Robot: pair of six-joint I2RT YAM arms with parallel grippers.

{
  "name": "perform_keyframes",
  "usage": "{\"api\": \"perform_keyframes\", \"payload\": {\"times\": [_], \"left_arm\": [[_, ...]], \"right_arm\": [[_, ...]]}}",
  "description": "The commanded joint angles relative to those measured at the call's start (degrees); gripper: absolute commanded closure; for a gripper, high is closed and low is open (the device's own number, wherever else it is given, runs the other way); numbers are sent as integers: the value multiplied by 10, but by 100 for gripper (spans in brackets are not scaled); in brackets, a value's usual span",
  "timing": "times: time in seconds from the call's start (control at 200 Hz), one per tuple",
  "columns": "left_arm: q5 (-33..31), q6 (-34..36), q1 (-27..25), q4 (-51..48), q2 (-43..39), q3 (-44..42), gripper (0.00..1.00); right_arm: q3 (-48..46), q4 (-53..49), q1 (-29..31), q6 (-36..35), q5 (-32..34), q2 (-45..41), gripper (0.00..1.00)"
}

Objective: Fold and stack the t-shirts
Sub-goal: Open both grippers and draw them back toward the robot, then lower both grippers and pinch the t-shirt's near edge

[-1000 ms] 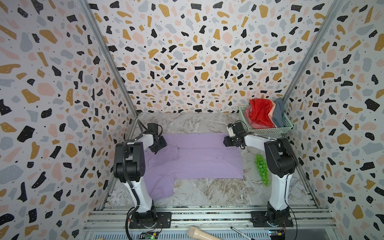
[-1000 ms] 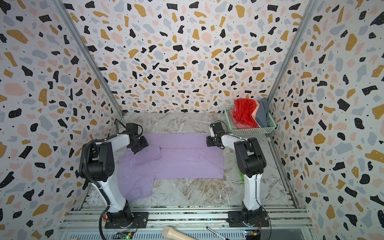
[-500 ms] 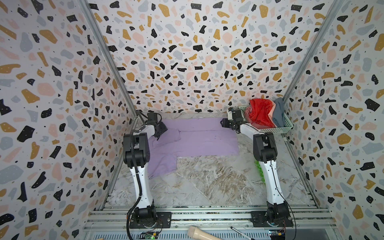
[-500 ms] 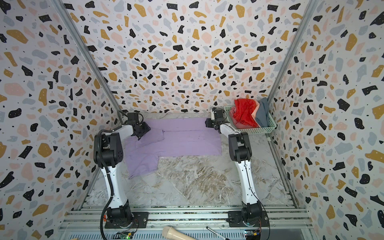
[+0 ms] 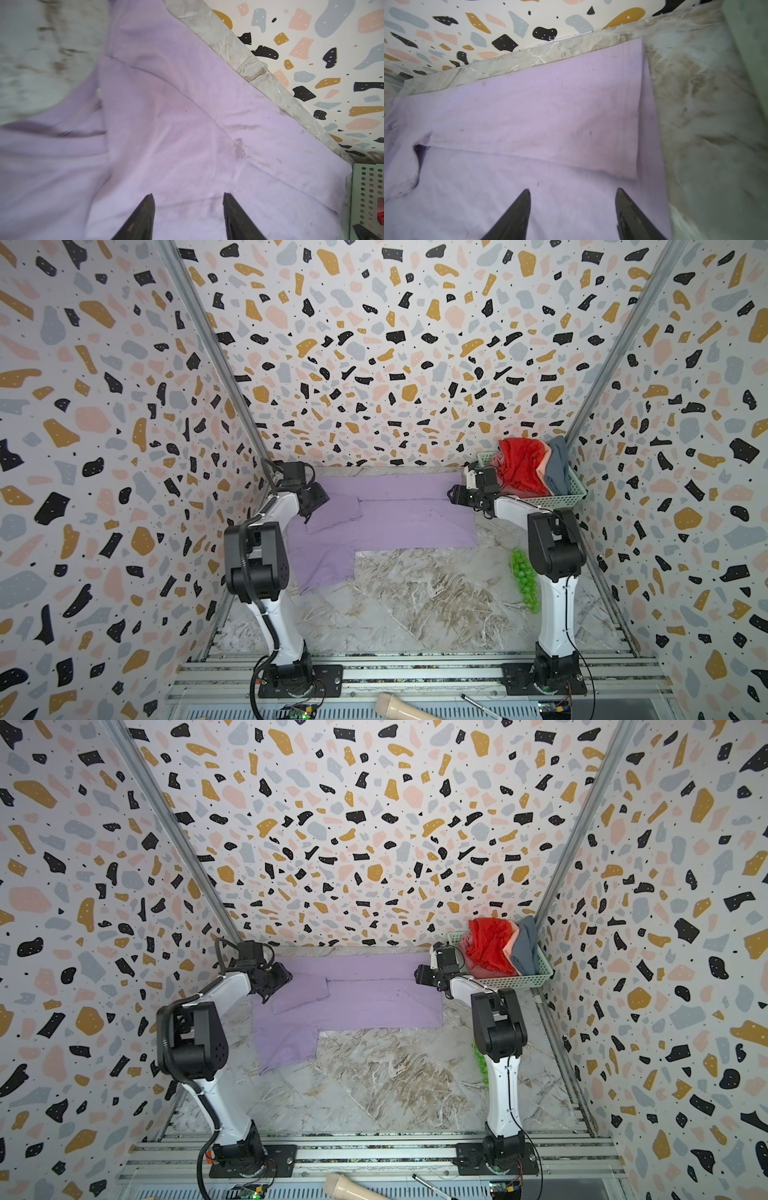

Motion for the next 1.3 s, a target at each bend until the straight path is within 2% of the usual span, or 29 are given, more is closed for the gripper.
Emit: {"api": "perform_keyframes", "payload": {"times": [0.0,0.22,0.275,0.471,0.626,0.761,0.956,1.046,1.166,1.292], "left_arm": [[-81,11,30,-81,-83,-99,44],[-105,-14,119,-151,-222,-290,46],[-93,-16,137,-160,-245,-322,46],[-34,-18,143,-196,-290,-400,48],[15,-38,143,-168,-302,-462,48],[42,-67,143,-117,-296,-477,48],[36,-82,143,-149,-340,-446,51],[48,-100,143,-125,-358,-459,50],[96,-119,142,-92,-337,-483,52],[106,-115,142,-82,-309,-495,54]], "right_arm": [[-66,0,13,18,29,-103,35],[-220,-44,27,58,53,-232,34],[-255,-44,27,60,52,-261,34],[-334,-66,22,71,74,-311,32],[-372,-59,4,82,79,-329,31],[-399,-52,-15,88,72,-341,31],[-418,-56,-22,92,81,-362,31],[-425,-53,-28,105,81,-362,31],[-425,-45,-37,122,75,-348,31],[-418,-24,-37,133,72,-322,31]]}}
